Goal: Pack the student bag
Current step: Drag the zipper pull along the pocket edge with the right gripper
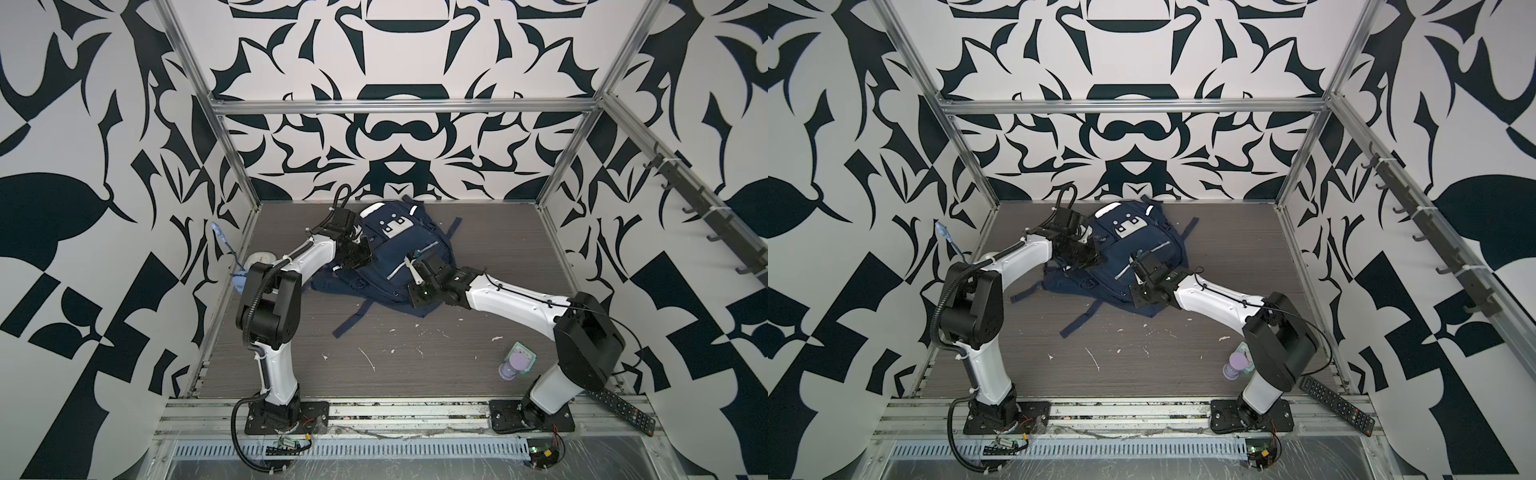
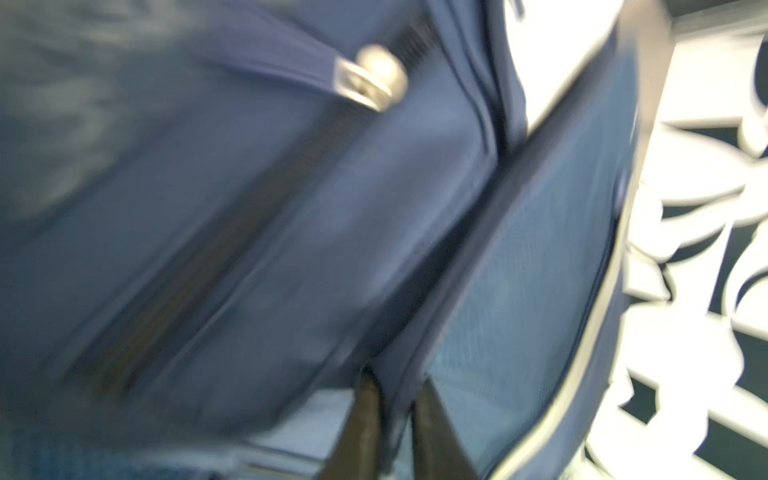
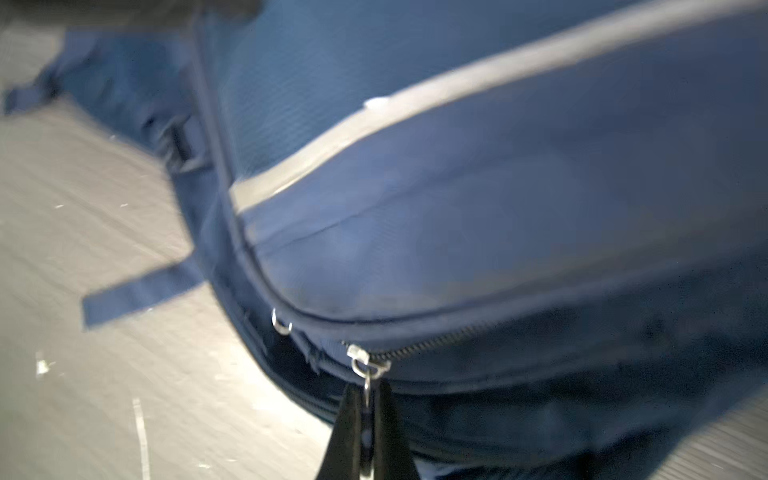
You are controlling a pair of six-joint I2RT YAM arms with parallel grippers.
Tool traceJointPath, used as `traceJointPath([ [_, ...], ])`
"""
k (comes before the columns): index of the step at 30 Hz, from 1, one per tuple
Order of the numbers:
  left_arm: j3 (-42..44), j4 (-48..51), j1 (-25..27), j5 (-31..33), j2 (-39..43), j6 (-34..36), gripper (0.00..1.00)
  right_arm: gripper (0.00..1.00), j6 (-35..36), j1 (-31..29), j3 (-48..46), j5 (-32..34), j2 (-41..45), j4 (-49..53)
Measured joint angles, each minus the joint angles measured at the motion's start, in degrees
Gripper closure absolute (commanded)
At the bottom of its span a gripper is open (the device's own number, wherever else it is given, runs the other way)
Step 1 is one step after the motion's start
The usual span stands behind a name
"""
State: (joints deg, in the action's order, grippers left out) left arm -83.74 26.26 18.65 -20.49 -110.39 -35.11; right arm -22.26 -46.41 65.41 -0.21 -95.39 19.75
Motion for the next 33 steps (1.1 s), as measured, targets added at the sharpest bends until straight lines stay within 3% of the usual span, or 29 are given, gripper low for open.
traceJointPath([
  [3,-5.6,-2.21,-1.25,1.57,-2.58,-0.09,0.61,1.0,-1.18,-3.8,4.48,-0.7,-4.92,0.59],
  [7,-5.29,-4.74,-2.29,2.58,-1.42,0.42,0.51,1.0,-1.86,-6.71,8.96,-2.43,-10.58,1.64],
  [17,17.35,-5.68,-1.84,2.27,13.97,1.07,0.35,1.0,-1.79,-7.3,10.45,-4.94,-12.07,3.15],
  [23,26.1,-5.88,0.59,-0.48,20.48,1.09,0.35,1.0,-1.79,-7.3,10.43,-4.68,-11.96,3.19],
  [28,27.82,-6.8,3.43,-2.08,20.7,0.83,0.36,1.0,-2.05,-7.19,9.64,-4.02,-10.75,3.32],
  [31,27.82,-8.35,4.28,-3.1,19.32,0.63,0.44,1.0,-2.36,-6.8,9.16,-3.76,-9.81,3.21],
  [33,27.71,-9.22,4.61,-3.41,17.66,0.48,0.55,1.0,-2.21,-6.58,8.98,-3.58,-9.16,3.17],
])
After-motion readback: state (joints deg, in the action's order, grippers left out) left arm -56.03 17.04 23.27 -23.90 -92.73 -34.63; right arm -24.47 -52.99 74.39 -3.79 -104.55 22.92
